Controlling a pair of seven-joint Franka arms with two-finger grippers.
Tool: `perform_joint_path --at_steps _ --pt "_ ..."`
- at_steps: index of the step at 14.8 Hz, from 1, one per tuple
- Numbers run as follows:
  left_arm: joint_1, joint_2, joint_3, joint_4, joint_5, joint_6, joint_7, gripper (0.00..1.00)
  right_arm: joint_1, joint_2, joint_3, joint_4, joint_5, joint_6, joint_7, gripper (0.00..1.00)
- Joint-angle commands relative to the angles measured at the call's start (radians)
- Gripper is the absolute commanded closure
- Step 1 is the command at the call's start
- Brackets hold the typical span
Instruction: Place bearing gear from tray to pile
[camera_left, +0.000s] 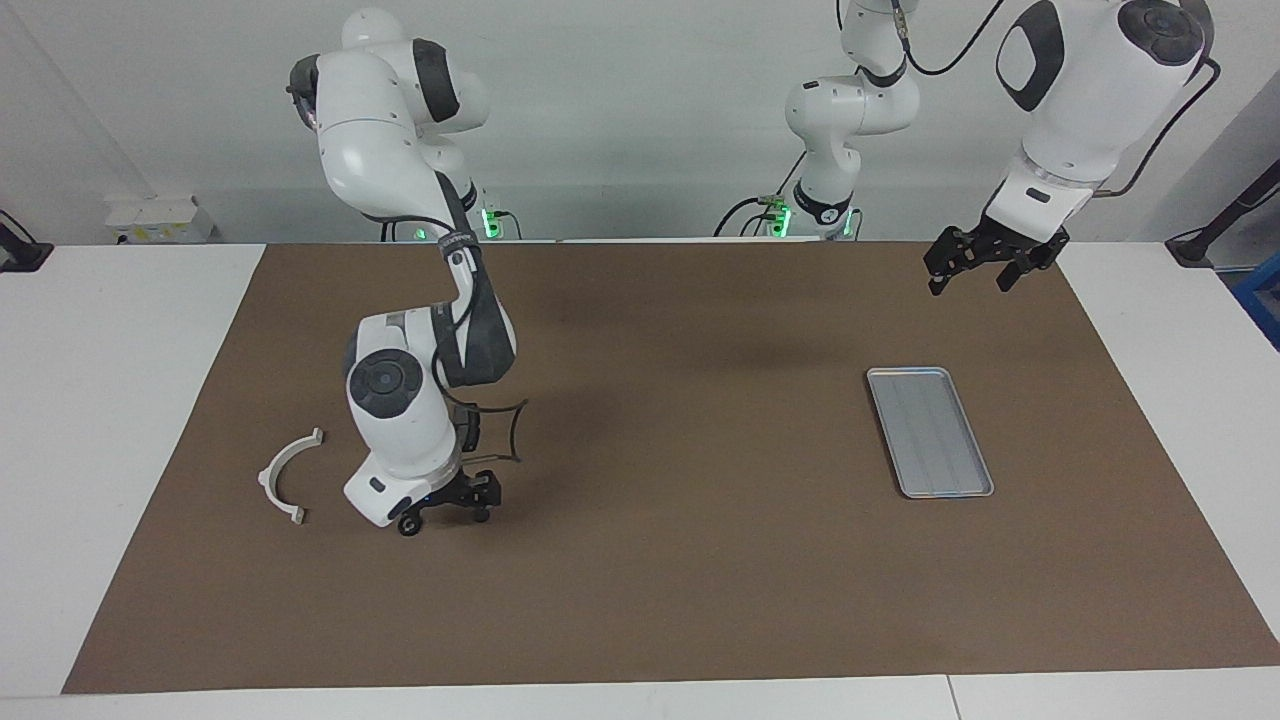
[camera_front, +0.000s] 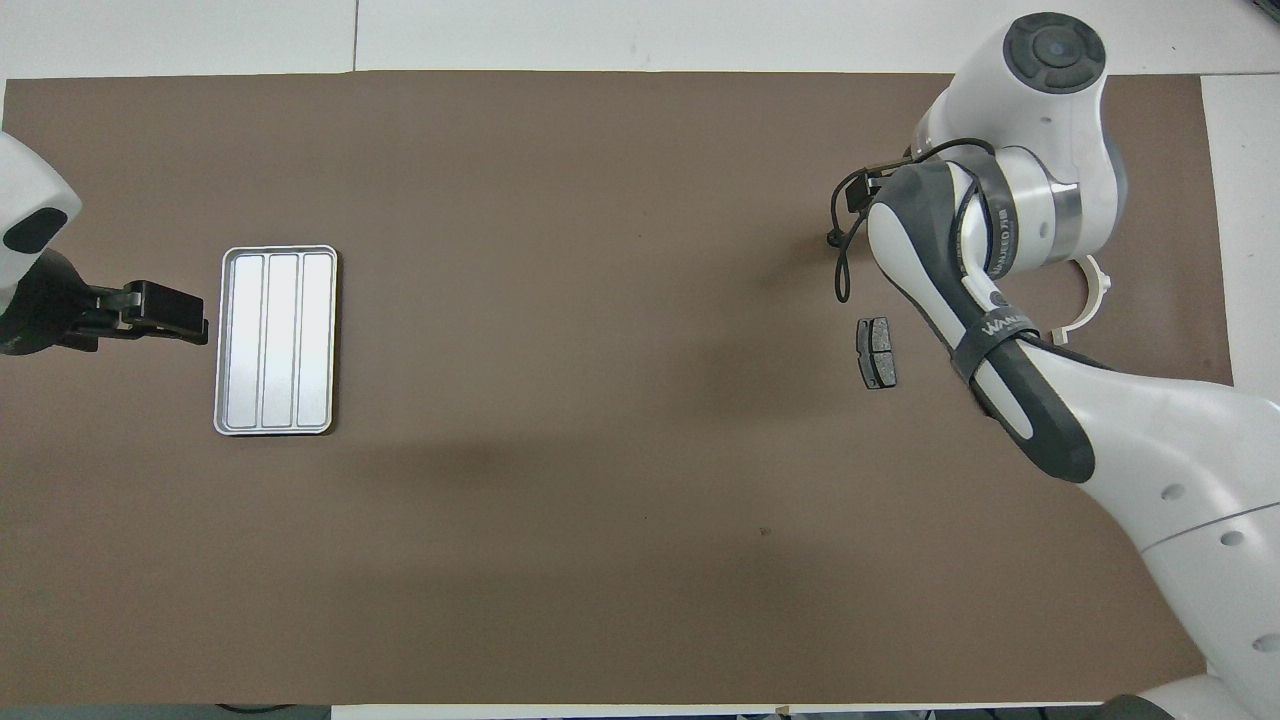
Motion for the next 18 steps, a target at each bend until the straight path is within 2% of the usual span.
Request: perform_joint_path --at_steps 1,3,6,8,13,18 --pt "0.001 -0.002 -0.001 0.003 0.007 0.001 0.011 0.00 -0.032 -0.157 0.013 -0.106 0.010 -0.070 -0.045 0.00" --pt "0.001 -0.002 -0.001 0.003 0.007 0.001 0.010 0.00 -0.049 -0.260 0.013 -0.168 0.033 -0.104 -0.045 0.00" --pt "0.001 -0.002 -0.001 0.003 0.007 0.002 0.011 0.00 -0.074 -0.465 0.013 -0.314 0.076 -0.115 -0.043 0.00" --pt "0.001 -0.002 -0.001 0.003 0.007 0.002 0.011 0.00 -0.080 -0.559 0.013 -0.351 0.076 -0.158 -0.043 0.00" --pt "0.001 -0.002 -0.001 0.003 0.007 0.002 0.011 0.00 -0.098 -0.716 0.013 -0.344 0.127 -0.377 -0.037 0.00" --pt "0.001 -0.002 -0.001 0.003 0.007 0.002 0.011 0.00 -0.104 -0.742 0.016 -0.322 0.131 -0.503 -0.035 0.00"
